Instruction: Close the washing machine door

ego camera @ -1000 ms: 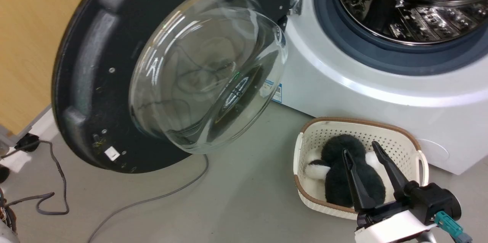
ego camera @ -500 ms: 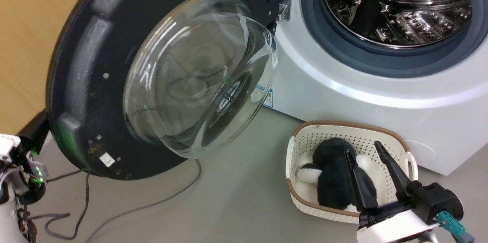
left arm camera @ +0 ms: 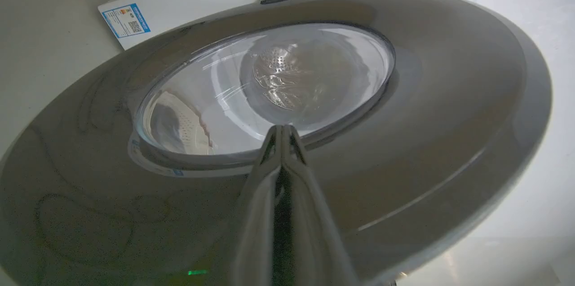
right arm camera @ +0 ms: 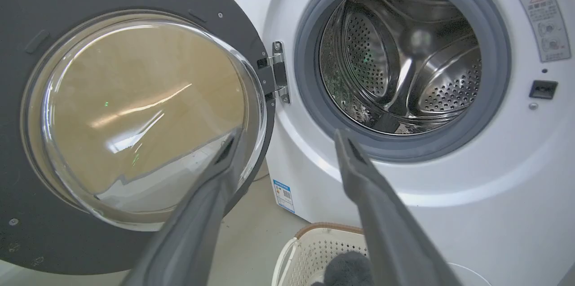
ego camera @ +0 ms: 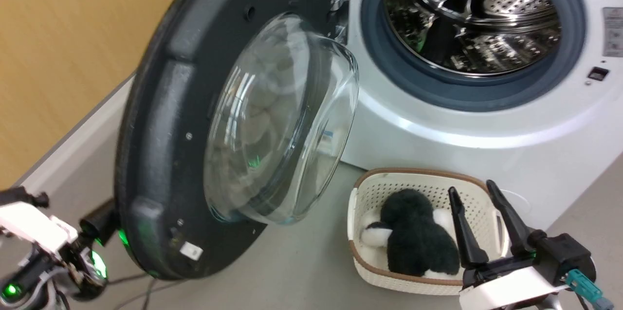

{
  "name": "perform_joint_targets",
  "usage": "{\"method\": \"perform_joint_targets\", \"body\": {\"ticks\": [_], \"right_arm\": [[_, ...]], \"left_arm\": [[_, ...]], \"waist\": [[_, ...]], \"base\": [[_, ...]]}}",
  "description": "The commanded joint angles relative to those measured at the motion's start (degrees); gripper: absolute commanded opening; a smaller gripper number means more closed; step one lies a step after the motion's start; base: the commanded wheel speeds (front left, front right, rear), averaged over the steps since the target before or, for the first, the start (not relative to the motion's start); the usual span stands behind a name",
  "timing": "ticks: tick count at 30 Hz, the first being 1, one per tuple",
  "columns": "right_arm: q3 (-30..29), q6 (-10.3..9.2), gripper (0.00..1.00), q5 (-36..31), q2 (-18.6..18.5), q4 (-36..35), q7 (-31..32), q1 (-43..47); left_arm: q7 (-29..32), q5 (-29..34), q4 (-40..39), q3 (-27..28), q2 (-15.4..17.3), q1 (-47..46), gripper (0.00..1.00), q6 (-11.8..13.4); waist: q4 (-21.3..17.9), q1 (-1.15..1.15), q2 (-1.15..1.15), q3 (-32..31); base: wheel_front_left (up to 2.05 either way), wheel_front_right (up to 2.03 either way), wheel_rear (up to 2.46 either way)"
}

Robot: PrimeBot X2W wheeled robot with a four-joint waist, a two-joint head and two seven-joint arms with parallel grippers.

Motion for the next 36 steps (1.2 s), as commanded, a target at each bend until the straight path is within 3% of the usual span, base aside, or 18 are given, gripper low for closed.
{"method": "perform_joint_targets", "body": {"ticks": [1,10,16,26,36], "right_arm": [[-0.5,0.05,1.00,0.4,0.3,0.0,-0.2,0.8],[-3.8,0.05,1.00,0.6,0.7,-0.3,-0.2,1.8],[-4.2,0.05,1.00,0.2,0.7,-0.3,-0.2,1.9],[-3.5,0.05,1.00,0.1,0.7,-0.7,-0.2,1.2],[-3.6,0.05,1.00,1.1,0.7,-1.4,-0.2,0.0]], "left_arm": [[1.1,-0.5,-1.7,-0.6,-1.0,1.9,0.00,0.6],[5.4,-3.2,-13.2,-5.7,-6.7,10.6,0.00,4.6],[3.7,-8.0,-19.0,-12.6,-8.0,15.4,0.00,6.0],[-11.7,-15.1,-18.4,-26.7,-8.1,15.5,0.00,1.3],[-22.7,-15.9,-11.5,-32.4,-8.1,7.9,0.00,-2.7]], "waist": [[-1.0,0.00,0.00,-0.8],[-5.7,0.00,0.00,-2.4],[-10.1,0.00,0.00,-1.9],[-20.9,0.00,0.00,1.6],[-32.2,0.00,0.00,5.9]], "base": [[0.00,0.00,0.00],[0.00,0.00,0.00],[0.00,0.00,0.00],[0.00,0.00,0.00],[0.00,0.00,0.00]]}}
